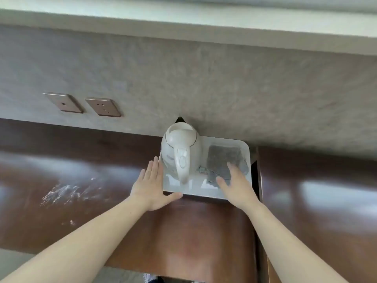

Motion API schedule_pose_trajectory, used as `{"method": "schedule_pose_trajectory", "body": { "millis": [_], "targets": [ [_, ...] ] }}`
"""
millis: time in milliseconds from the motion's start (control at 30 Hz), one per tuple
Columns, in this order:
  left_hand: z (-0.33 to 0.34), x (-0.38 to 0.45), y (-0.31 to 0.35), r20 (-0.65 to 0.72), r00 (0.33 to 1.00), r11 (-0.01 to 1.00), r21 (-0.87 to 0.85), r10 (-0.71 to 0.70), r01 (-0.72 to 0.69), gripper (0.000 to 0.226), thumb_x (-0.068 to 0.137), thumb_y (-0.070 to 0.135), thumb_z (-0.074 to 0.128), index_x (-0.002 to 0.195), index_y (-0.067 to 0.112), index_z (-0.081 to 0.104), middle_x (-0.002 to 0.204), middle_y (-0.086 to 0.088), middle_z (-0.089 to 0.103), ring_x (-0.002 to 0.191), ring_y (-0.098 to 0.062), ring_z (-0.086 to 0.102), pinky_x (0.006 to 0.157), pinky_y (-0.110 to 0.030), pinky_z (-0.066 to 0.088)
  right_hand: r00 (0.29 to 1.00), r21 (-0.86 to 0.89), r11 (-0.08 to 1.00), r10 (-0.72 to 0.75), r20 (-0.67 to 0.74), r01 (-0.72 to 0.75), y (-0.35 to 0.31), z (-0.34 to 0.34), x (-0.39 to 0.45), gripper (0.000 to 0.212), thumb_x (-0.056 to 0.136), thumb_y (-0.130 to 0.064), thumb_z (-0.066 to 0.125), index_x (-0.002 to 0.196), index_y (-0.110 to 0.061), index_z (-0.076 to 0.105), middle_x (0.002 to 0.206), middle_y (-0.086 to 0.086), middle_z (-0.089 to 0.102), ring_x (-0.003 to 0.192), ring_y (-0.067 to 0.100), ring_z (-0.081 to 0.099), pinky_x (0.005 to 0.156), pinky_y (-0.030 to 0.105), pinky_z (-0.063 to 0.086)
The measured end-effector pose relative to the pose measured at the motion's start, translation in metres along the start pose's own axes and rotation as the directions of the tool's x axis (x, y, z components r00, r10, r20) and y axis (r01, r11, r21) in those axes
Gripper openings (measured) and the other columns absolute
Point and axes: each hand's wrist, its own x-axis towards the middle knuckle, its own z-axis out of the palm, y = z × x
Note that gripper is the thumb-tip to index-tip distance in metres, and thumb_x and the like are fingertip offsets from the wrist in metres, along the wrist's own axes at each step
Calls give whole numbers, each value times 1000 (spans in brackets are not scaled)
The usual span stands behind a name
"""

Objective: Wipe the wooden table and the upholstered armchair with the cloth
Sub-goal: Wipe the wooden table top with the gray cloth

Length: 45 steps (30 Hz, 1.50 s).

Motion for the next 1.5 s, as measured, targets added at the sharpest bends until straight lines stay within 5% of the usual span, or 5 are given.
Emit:
{"method": "schedule_pose_trajectory", "body": {
  "millis": [567, 967, 1200, 1400, 1500],
  "targets": [
    [50, 63, -16, -179, 983, 988, -132, 52, -76, 154, 48, 110, 24, 146, 10, -40, 154, -9, -45, 148, -19, -35, 124, -32, -10, 979, -421, 892, 95, -182, -165, 10, 46, 100, 113, 86, -77, 43, 156, -3, -5, 166, 15, -8, 153, 27, -8, 123, 42, -4],
    [50, 64, -14, -174, 983, 992, -101, 58, -76, 155, 51, 108, 28, 149, 6, -36, 159, -14, -39, 149, -24, -32, 126, -36, -5, 962, -418, 902, -13, -272, -106, 20, 74, 92, 62, 106, -29, 34, 157, -5, 9, 166, 15, 6, 152, 34, 2, 124, 44, -1],
    [50, 64, -16, -180, 981, 987, -127, 71, -95, 157, 49, 109, 25, 151, 6, -33, 159, -13, -38, 150, -21, -30, 125, -33, -7, 948, 77, 989, 143, -285, -126, 17, 55, 78, 45, 105, -32, 41, 148, -18, 42, 149, 9, 48, 134, 33, 45, 103, 39, 41],
    [50, 64, -16, -180, 982, 994, -79, 56, -71, 156, 49, 110, 22, 150, 5, -33, 158, -13, -40, 151, -22, -29, 126, -36, -5, 927, 398, 908, 255, -276, -131, 2, 35, 66, 33, 101, -53, 42, 82, -34, 61, 79, -25, 70, 81, -11, 63, 62, 6, 43],
    [49, 61, -15, -175, 984, 995, -84, 43, -58, 153, 52, 109, 26, 152, 8, -31, 160, -10, -38, 152, -18, -25, 127, -37, -4, 913, 514, 850, 294, -284, -114, -12, 31, 59, 46, 98, -64, 35, 77, -31, 60, 73, -21, 66, 73, -7, 62, 64, 12, 46]
  ]
}}
